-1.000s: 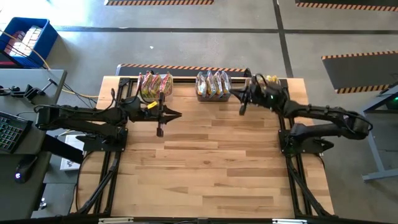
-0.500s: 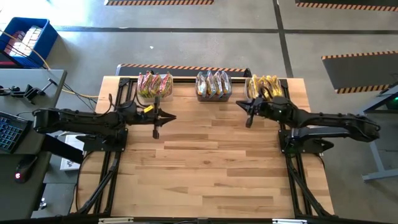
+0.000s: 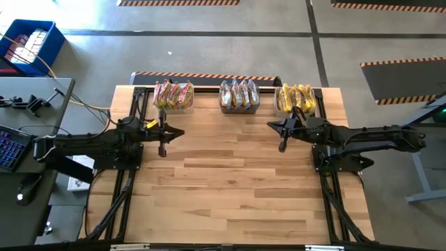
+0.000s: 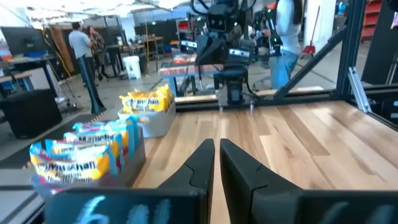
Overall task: Sort Maruchan noodles
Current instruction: Return to Home Position
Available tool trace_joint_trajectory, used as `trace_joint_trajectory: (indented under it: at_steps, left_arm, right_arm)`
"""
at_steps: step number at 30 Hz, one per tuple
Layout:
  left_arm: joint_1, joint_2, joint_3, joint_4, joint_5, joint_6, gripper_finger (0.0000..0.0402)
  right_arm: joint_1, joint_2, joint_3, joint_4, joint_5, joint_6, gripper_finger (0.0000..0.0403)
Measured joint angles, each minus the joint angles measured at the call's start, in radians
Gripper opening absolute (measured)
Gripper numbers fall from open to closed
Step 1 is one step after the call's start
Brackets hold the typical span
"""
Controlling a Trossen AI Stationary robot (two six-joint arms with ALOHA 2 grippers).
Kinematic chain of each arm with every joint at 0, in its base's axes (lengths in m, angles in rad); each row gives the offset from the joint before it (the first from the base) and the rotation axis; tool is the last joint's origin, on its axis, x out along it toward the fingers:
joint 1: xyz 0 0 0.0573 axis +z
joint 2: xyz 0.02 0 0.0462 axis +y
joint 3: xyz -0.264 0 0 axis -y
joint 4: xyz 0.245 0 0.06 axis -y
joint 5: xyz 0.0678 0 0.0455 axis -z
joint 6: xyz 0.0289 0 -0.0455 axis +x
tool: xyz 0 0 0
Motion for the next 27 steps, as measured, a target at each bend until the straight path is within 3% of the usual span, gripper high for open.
trace_joint_trajectory:
  at_steps: [3, 7, 12, 19, 23, 27]
  left_arm:
    - [0.0, -0.083, 0.0, -0.099, -0.002, 0.0, 0.0016]
    - [0.0, -0.187, 0.0, -0.192, -0.002, -0.001, 0.0016]
    - [0.0, -0.302, 0.0, -0.301, -0.002, -0.007, 0.0016]
    - [0.0, -0.45, 0.0, -0.418, -0.004, -0.024, 0.0016]
    - [0.0, -0.523, 0.0, -0.428, -0.016, -0.006, 0.0016]
    - [0.0, -0.524, 0.001, -0.454, -0.111, -0.016, 0.0016]
  right_arm:
    - [0.0, 0.001, -0.014, 0.007, -0.078, 0.01, 0.0]
    - [-0.048, -0.001, -0.094, 0.147, -0.245, 0.034, 0.0]
    - [-0.14, -0.063, -0.221, 0.271, -0.336, 0.08, 0.0]
    - [-0.162, -0.324, -0.35, 0.24, -0.303, 0.1, 0.0]
    - [-0.16, -0.485, -0.357, 0.067, -0.249, 0.097, 0.0]
    - [-0.16, -0.636, -0.357, -0.069, -0.241, 0.088, 0.0]
